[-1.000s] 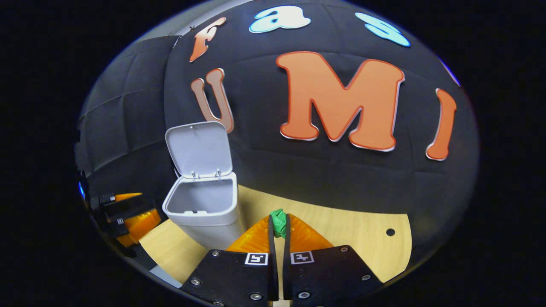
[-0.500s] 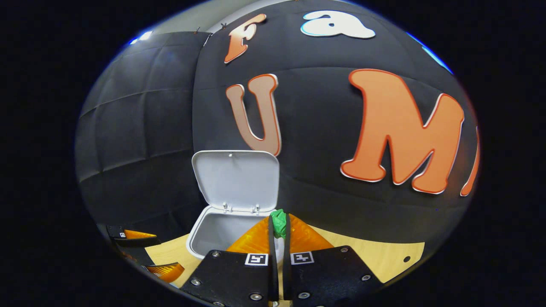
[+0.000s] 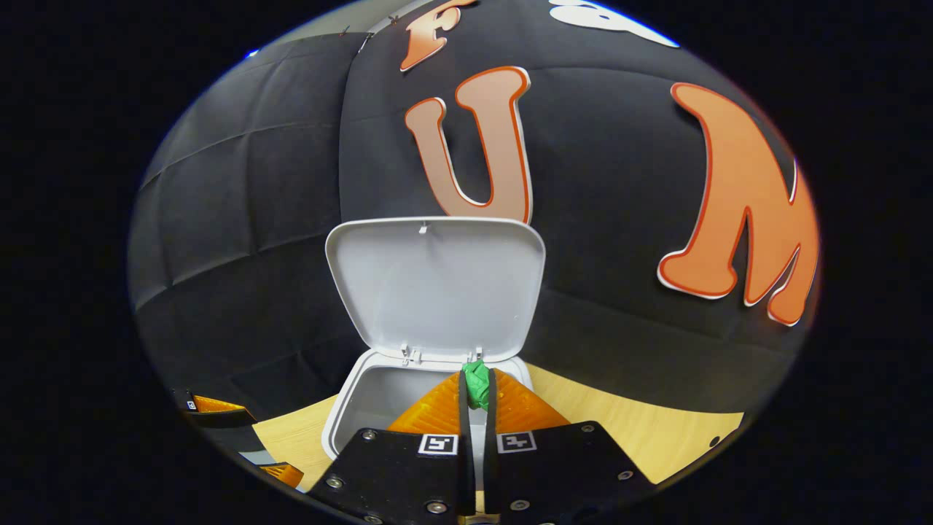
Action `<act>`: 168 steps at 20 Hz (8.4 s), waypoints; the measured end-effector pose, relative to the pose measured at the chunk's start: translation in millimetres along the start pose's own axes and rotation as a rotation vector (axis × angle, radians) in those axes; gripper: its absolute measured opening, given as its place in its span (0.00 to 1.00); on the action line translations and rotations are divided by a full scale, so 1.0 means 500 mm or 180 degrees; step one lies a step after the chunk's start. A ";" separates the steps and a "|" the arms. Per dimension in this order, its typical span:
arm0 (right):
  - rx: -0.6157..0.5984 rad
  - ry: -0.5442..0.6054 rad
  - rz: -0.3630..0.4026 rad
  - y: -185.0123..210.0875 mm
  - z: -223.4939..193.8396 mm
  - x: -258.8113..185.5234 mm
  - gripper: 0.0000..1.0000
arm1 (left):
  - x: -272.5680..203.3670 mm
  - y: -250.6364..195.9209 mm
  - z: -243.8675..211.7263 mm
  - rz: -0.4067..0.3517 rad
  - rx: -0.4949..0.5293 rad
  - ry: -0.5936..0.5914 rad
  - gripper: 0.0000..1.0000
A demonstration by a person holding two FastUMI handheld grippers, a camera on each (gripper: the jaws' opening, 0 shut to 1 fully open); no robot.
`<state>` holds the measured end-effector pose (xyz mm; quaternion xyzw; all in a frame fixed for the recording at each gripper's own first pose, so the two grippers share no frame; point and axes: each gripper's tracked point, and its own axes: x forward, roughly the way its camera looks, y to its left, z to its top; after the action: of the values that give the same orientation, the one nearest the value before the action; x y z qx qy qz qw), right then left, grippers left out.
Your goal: Press the lid of the desktop garbage bin to open it, pick up the crumpled paper on the desktop and throw it into the bin, then pick up the pop can on the desktop and drop it into the bin, and finally close the garbage bin lid.
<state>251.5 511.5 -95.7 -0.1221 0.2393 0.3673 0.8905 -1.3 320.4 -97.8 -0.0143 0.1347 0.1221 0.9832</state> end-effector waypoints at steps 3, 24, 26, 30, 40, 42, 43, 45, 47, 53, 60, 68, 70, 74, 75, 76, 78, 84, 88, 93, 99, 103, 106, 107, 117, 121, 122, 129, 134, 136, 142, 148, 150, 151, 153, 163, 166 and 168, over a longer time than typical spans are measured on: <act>-0.0098 0.0049 -0.0004 -0.004 -0.005 0.010 0.06 | 0.001 0.013 -0.006 0.0025 -0.0030 0.0022 0.97; -0.0049 -0.0155 0.0018 0.000 -0.009 -0.029 0.95 | 0.000 0.010 -0.001 0.0010 -0.0024 0.0007 0.97; -0.0014 -0.0184 -0.0057 -0.025 -0.012 -0.047 0.95 | -0.005 0.004 0.005 -0.0013 -0.0027 -0.0012 0.97; 0.0053 -0.0222 -0.0243 -0.090 -0.026 -0.096 0.95 | -0.002 -0.032 0.008 -0.0110 -0.0017 -0.0030 0.97; 0.0379 -0.0527 -0.0866 -0.278 -0.040 -0.303 0.94 | -0.009 -0.120 0.011 -0.0315 0.0046 -0.0032 0.99; 0.0418 -0.0592 -0.1029 -0.318 -0.058 -0.352 0.94 | -0.008 -0.142 0.008 -0.0371 0.0078 -0.0024 0.97; 0.0454 -0.0608 -0.1109 -0.337 -0.071 -0.372 0.94 | -0.007 -0.154 0.006 -0.0398 0.0091 -0.0025 0.97; 0.0539 -0.0634 -0.1290 -0.374 -0.100 -0.420 0.94 | -0.008 -0.179 0.006 -0.0460 0.0119 -0.0026 0.97; 0.0543 -0.0703 -0.1531 -0.407 -0.126 -0.476 0.94 | -0.004 -0.201 -0.003 -0.0502 0.0139 -0.0003 0.97; 0.0711 -0.0806 -0.2036 -0.467 -0.217 -0.630 0.94 | 0.009 -0.267 -0.018 -0.0644 0.0159 -0.0075 0.97; 0.0922 -0.0966 -0.2358 -0.524 -0.274 -0.721 0.94 | 0.028 -0.356 -0.084 -0.0834 0.0143 0.0158 0.97; 0.0992 -0.0807 -0.2333 -0.530 -0.330 -0.725 0.94 | 0.078 -0.444 -0.283 -0.1098 0.0272 0.0975 0.98; 0.1008 -0.0780 -0.2326 -0.530 -0.338 -0.723 0.94 | 0.101 -0.442 -0.338 -0.1054 0.0408 0.1207 0.98; 0.1049 -0.0709 -0.2329 -0.535 -0.365 -0.723 0.94 | 0.103 -0.449 -0.430 -0.1104 0.0614 0.1610 0.99; 0.1058 -0.0687 -0.2328 -0.537 -0.372 -0.723 0.94 | 0.098 -0.450 -0.449 -0.1109 0.0635 0.1706 0.99; 0.1067 -0.0666 -0.2331 -0.539 -0.377 -0.722 0.94 | 0.102 -0.465 -0.442 -0.1169 0.0538 0.1624 1.00; 0.1088 -0.0634 -0.2336 -0.543 -0.388 -0.719 0.94 | 0.112 -0.474 -0.451 -0.1192 0.0495 0.1686 0.99; 0.1175 -0.0585 -0.2339 -0.563 -0.406 -0.716 0.94 | 0.112 -0.488 -0.458 -0.1197 0.0588 0.1754 0.99; 0.1215 -0.0597 -0.2329 -0.569 -0.408 -0.715 0.94 | 0.110 -0.476 -0.465 -0.1154 0.0519 0.1801 1.00; 0.1272 -0.0596 -0.2298 -0.570 -0.410 -0.708 0.94 | 0.108 -0.476 -0.461 -0.1157 0.0565 0.1774 0.99; 0.1316 -0.0592 -0.2307 -0.570 -0.417 -0.708 0.94 | 0.107 -0.456 -0.485 -0.1088 0.0441 0.1905 0.99; 0.1359 -0.0585 -0.2299 -0.568 -0.420 -0.705 0.94 | 0.106 -0.444 -0.495 -0.1057 0.0480 0.1928 0.98; 0.1370 -0.0605 -0.2299 -0.567 -0.417 -0.708 0.94 | 0.110 -0.436 -0.493 -0.1045 0.0512 0.1920 0.98; 0.1371 -0.0610 -0.2297 -0.567 -0.416 -0.704 0.94 | 0.111 -0.435 -0.495 -0.1044 0.0520 0.1937 0.98; 0.1400 -0.0544 -0.2326 -0.567 -0.427 -0.707 0.94 | 0.123 -0.421 -0.560 -0.0932 0.0561 0.2075 0.98; 0.1394 -0.0494 -0.2337 -0.564 -0.433 -0.706 0.94 | 0.147 -0.423 -0.575 -0.0834 0.0543 0.2124 0.91; 0.1385 -0.0478 -0.2344 -0.564 -0.434 -0.706 0.94 | 0.157 -0.423 -0.568 -0.0820 0.0579 0.2105 0.84; 0.1395 -0.0526 -0.2350 -0.564 -0.429 -0.710 0.94 | 0.139 -0.421 -0.518 -0.0966 0.0449 0.1884 0.83; 0.1312 -0.0573 -0.2316 -0.556 -0.412 -0.705 0.94 | 0.075 -0.393 -0.420 -0.1166 0.0320 0.1394 0.82; 0.1312 -0.0599 -0.2272 -0.547 -0.397 -0.690 0.94 | 0.068 -0.386 -0.386 -0.1214 0.0278 0.1165 0.82; 0.1254 -0.0687 -0.2172 -0.531 -0.359 -0.673 0.94 | 0.055 -0.342 -0.294 -0.1357 -0.0065 0.0416 0.80; 0.1202 -0.0771 -0.2083 -0.513 -0.322 -0.650 0.94 | 0.018 -0.274 -0.177 -0.1023 0.0127 -0.0116 0.80; 0.1185 -0.0779 -0.2064 -0.508 -0.314 -0.642 0.94 | 0.014 -0.271 -0.171 -0.0875 0.0152 -0.0235 0.80; 0.1184 -0.0777 -0.2060 -0.507 -0.313 -0.641 0.94 | 0.012 -0.266 -0.174 -0.0795 0.0146 -0.0244 0.80; 0.1175 -0.0778 -0.2075 -0.507 -0.309 -0.639 0.94 | 0.021 -0.262 -0.191 -0.0618 0.0108 -0.0312 0.80; 0.1162 -0.0679 -0.2149 -0.498 -0.315 -0.634 0.94 | 0.083 -0.308 -0.307 -0.0351 -0.0168 0.0354 0.80; 0.1154 -0.0648 -0.2161 -0.494 -0.318 -0.632 0.94 | 0.090 -0.334 -0.343 -0.0471 -0.0165 0.0583 0.81; 0.1169 -0.0622 -0.2171 -0.494 -0.323 -0.629 0.94 | 0.098 -0.328 -0.343 -0.0470 -0.0163 0.0535 0.86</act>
<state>179.5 87.8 -61.3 0.0022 0.1608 0.0115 0.9869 39.7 162.6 -277.0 -0.0594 0.2121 0.0512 0.9741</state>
